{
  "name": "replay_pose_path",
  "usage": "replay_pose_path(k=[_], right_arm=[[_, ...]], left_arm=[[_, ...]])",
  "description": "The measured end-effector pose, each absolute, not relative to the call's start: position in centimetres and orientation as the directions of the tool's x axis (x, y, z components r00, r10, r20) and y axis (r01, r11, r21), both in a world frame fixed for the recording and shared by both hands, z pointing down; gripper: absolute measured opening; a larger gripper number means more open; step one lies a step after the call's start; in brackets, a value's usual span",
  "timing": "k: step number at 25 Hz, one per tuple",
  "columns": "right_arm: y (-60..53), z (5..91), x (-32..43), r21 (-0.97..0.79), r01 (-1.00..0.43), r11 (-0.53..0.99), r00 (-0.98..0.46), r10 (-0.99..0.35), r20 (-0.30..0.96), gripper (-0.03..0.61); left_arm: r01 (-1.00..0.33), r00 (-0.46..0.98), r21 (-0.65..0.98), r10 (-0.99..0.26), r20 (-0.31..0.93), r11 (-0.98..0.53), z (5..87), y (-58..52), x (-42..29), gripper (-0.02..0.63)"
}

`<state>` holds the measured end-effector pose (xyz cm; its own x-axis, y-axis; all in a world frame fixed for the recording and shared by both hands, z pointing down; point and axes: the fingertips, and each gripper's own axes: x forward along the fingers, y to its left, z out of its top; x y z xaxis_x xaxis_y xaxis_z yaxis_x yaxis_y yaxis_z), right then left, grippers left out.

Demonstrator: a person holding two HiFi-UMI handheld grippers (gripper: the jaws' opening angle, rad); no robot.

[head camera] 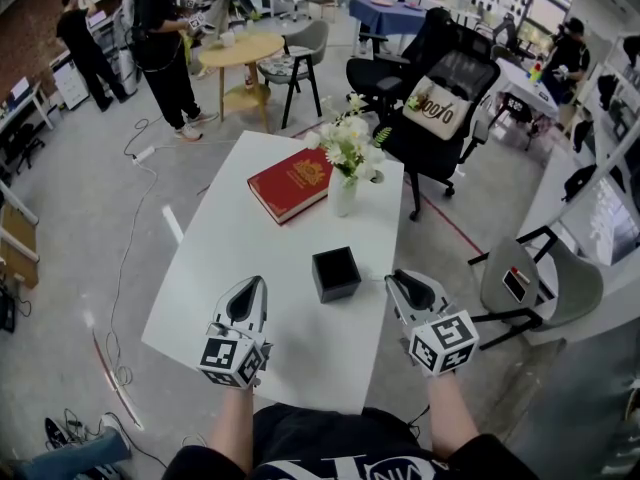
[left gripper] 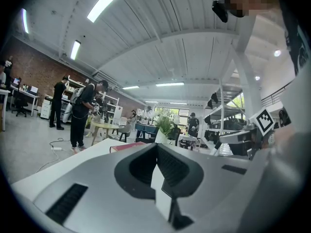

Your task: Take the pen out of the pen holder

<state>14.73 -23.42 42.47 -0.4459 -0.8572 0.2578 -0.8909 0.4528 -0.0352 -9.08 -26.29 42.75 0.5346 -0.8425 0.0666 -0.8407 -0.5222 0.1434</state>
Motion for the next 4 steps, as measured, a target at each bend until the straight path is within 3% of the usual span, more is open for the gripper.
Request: replay_pose_path(k=[4], right_arm=[[-23.51, 42.66, 14.71, -0.038, -0.892, 0.45, -0.444, -0.859, 0.256, 0.074]], left_arm=[[-0.84, 0.537, 0.143, -0.841, 0.071, -0.524, 43.02, -26.45, -9.11, -0.012]])
